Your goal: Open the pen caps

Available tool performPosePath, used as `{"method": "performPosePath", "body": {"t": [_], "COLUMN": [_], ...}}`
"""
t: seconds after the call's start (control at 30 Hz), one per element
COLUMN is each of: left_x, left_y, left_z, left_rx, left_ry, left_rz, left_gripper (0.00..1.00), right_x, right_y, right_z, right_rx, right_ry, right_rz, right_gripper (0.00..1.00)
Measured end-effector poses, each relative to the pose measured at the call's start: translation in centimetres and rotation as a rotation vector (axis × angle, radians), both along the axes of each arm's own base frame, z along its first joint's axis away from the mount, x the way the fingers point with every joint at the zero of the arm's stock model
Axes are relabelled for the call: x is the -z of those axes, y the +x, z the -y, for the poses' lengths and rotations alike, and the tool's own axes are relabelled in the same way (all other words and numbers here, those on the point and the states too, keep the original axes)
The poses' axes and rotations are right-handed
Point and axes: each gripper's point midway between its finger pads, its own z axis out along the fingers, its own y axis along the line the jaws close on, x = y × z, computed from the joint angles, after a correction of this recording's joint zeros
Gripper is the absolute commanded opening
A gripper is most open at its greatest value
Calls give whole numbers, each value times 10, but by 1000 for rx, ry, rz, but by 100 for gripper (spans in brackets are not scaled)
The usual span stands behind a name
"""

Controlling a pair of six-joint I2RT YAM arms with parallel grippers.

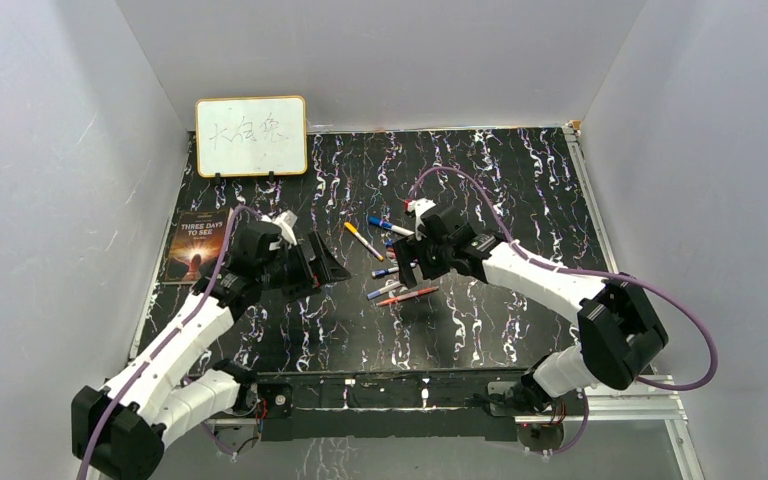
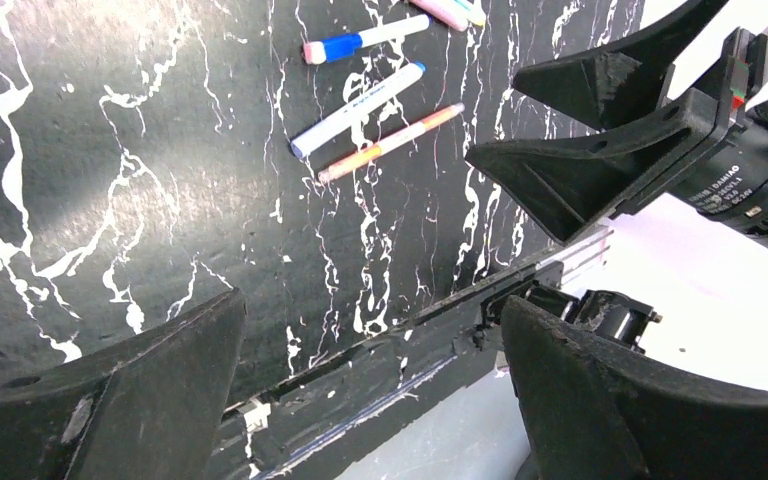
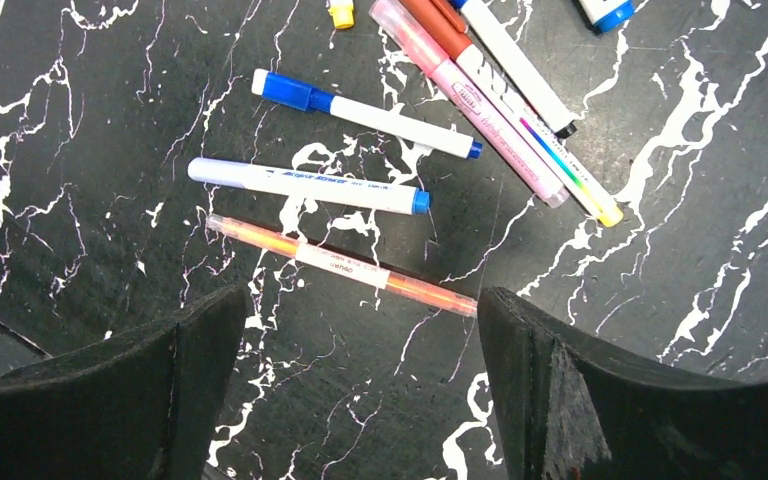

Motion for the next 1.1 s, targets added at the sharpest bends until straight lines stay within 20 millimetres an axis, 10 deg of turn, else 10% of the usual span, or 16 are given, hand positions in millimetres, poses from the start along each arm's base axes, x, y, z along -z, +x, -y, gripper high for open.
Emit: {"method": "performPosePath", "body": {"t": [1.1], "left_x": [17], "left_y": [-37], "left_z": [10], "left_rx": [11], "left_ry": [-189], "left_rz": [-70], "left_gripper": [98], "right_x": [75], "right_y": [-37], "right_z": [-29], "right_rx": [-285], "right_ry": [-306], "right_rz": [-62], "right_gripper": [63]}}
